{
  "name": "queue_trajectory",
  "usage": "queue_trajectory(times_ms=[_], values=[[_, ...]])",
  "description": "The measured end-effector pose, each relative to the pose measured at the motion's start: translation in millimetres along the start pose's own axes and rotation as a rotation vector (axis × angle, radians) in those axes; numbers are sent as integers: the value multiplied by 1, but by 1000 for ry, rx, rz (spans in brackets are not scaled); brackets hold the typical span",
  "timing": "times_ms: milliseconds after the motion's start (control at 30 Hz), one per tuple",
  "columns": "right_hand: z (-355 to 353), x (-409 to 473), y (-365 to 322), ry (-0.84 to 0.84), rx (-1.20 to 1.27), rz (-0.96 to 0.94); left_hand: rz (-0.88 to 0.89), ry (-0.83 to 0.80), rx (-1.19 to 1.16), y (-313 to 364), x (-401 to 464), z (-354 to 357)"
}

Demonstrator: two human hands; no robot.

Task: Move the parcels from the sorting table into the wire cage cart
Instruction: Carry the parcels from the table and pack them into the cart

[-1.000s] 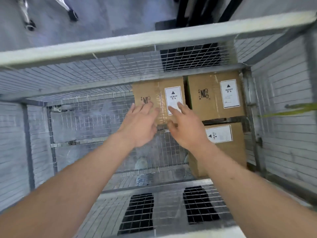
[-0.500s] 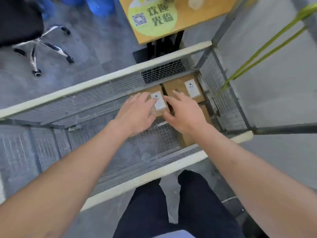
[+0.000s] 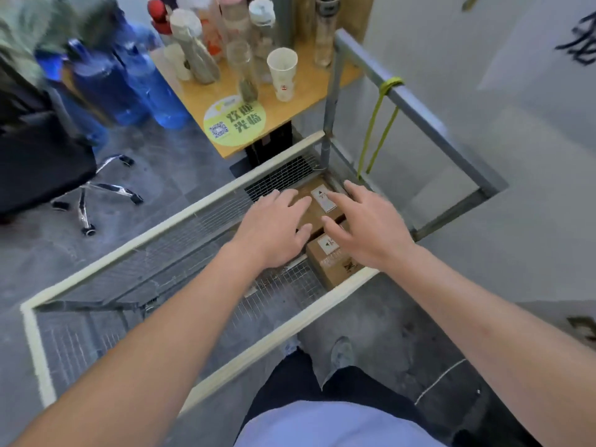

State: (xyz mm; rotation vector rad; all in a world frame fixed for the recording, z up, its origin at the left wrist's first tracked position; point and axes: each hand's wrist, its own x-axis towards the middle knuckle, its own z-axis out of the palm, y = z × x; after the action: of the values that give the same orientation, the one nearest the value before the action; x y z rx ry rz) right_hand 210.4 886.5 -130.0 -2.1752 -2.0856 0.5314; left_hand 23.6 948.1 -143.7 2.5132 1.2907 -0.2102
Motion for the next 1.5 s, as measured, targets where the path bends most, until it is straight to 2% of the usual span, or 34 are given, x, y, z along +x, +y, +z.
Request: queue_trajectory(times_ms=[333, 533, 733, 1200, 1500], values=[[-59, -84, 62, 196, 54, 236, 291, 101, 35, 104, 25, -49], [-71, -152, 69, 330, 57, 538, 619, 76, 75, 166, 36, -63], [-66, -238, 39, 481, 85, 864, 935, 4, 103, 228, 9, -72], [-41, -462, -57, 746, 29, 1439, 1613, -62, 124, 371, -156, -43], [8, -615, -128, 799, 85, 1710, 1843, -117, 141, 438, -321, 4]])
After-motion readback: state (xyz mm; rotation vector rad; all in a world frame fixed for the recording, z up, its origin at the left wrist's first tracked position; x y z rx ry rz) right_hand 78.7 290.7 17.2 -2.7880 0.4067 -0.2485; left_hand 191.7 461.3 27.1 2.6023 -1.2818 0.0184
